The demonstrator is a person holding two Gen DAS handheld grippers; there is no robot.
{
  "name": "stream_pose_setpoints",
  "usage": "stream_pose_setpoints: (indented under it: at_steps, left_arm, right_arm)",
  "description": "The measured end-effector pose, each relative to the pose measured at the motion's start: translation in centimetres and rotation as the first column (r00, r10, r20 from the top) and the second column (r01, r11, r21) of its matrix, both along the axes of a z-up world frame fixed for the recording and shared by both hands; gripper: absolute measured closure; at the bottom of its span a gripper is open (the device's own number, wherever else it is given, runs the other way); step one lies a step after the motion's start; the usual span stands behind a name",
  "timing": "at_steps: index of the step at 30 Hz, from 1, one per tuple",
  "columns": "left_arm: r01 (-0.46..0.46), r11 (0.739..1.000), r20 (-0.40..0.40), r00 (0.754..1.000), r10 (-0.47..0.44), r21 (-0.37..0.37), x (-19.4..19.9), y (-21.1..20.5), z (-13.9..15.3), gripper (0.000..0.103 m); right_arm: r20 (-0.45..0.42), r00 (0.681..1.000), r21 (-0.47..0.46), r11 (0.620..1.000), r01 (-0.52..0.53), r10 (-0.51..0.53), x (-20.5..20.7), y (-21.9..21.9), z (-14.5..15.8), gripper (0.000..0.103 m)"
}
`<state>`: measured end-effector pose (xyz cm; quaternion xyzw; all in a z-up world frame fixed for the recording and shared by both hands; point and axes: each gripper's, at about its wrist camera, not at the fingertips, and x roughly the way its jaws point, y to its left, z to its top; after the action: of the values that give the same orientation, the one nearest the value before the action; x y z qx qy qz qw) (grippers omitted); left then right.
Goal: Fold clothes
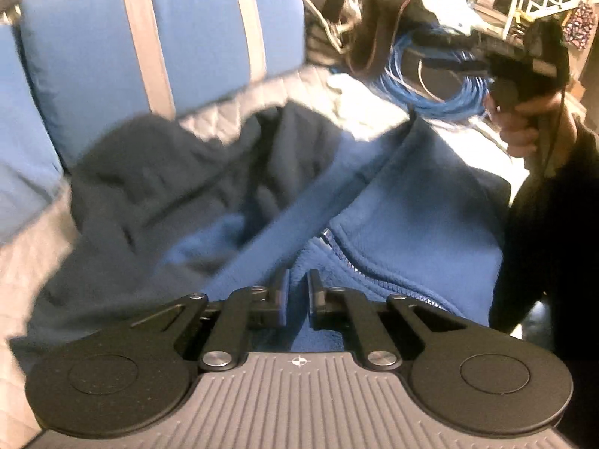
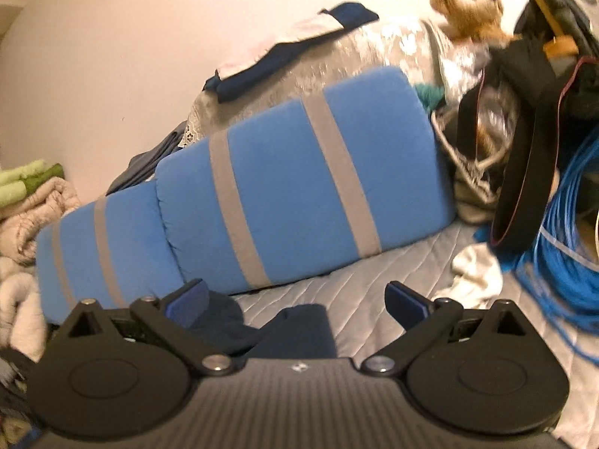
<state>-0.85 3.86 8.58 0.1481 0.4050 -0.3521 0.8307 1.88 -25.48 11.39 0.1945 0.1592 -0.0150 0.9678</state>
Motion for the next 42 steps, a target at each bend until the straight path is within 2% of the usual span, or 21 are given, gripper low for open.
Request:
stream_pose_setpoints:
  at_steps: [3,6,8,11,14,15,17,19,23,25,28,33,37,38,39,41,42]
  left_arm:
    - [-0.042,0.999,0.044,0.998,0.041,0.017,0.7,0.3,1.0,0.093]
    - [-0.107,0.992,0.073,0.992,0.102,0.068,1.6,0.2,0.1,0.093]
    - [-0.140,0.987,0.054,0.989,0.136,0.080,2.2,0.1,-1.1,0.093]
    - [-0.165,0.982,0.027,0.986,0.163,0.097,2.8,-0.3,-3.0,0.093]
    - [-0.173,0.977,0.023,0.985,0.172,0.128,2.9,-0.7,-4.2,0.093]
    - [-0.178,0.975,0.019,0.984,0.177,0.133,3.0,-0.7,-4.5,0.093]
    - [-0.187,0.973,0.013,0.982,0.187,0.136,3.1,-0.6,-5.0,0.093]
    - [-0.196,0.971,0.007,0.980,0.197,0.136,3.2,-0.5,-5.4,0.092]
    - [-0.221,0.969,-0.013,0.975,0.223,0.108,3.3,0.2,-6.2,0.090]
    - [-0.253,0.966,-0.040,0.966,0.256,0.057,3.4,0.9,-6.4,0.090]
    - [-0.258,0.965,-0.047,0.964,0.260,0.035,3.4,1.3,-6.4,0.090]
    - [-0.244,0.967,0.000,0.970,0.245,0.076,2.8,0.4,-6.3,0.089]
    - [-0.246,0.967,0.010,0.969,0.245,0.069,2.6,0.6,-6.4,0.088]
    - [-0.248,0.967,0.008,0.969,0.248,0.062,2.7,0.7,-6.4,0.088]
    - [-0.252,0.966,0.002,0.968,0.252,0.052,2.7,0.9,-6.4,0.088]
    - [-0.257,0.965,0.000,0.966,0.257,0.044,2.8,1.0,-6.5,0.088]
    - [-0.259,0.965,0.001,0.966,0.259,0.042,2.8,1.0,-6.5,0.088]
  right_arm:
    - [-0.016,1.000,-0.043,0.999,-0.013,0.013,0.3,0.4,-0.1,0.000]
    - [-0.044,0.999,-0.101,0.995,-0.025,0.021,0.7,1.0,-0.2,0.000]
    - [-0.073,0.997,-0.143,0.989,-0.031,0.020,1.1,1.4,-0.5,0.001]
    - [-0.180,0.983,-0.201,0.979,-0.017,-0.020,2.2,1.3,-1.5,0.000]
    - [-0.309,0.948,-0.247,0.969,0.000,-0.078,3.5,0.9,-2.8,0.001]
    - [-0.331,0.940,-0.217,0.976,0.012,-0.085,3.6,0.2,-3.1,0.001]
    - [-0.348,0.934,-0.097,0.994,0.048,-0.079,3.5,-1.8,-3.4,0.001]
    - [-0.364,0.929,0.024,0.996,0.086,-0.072,3.4,-3.8,-3.8,0.001]
    - [-0.387,0.919,0.159,0.987,-0.020,0.081,4.0,-5.2,-5.0,0.001]
    - [-0.391,0.906,0.221,0.972,-0.080,0.164,4.3,-5.8,-5.5,0.003]
    - [-0.402,0.874,0.308,0.939,-0.151,0.272,5.4,-5.8,-6.7,0.005]
    - [-0.418,0.842,0.430,0.891,-0.147,0.341,7.1,-6.4,-8.6,0.022]
    - [-0.434,0.812,0.522,0.844,-0.126,0.390,8.0,-7.3,-10.4,0.027]
    - [-0.434,0.807,0.545,0.830,-0.119,0.400,8.1,-7.5,-10.8,0.032]
    - [-0.430,0.807,0.566,0.817,-0.109,0.405,8.1,-7.7,-11.1,0.047]
    - [-0.409,0.817,0.599,0.795,-0.094,0.405,7.8,-8.1,-11.4,0.071]
    - [-0.402,0.824,0.596,0.797,-0.094,0.398,7.8,-8.1,-11.3,0.076]
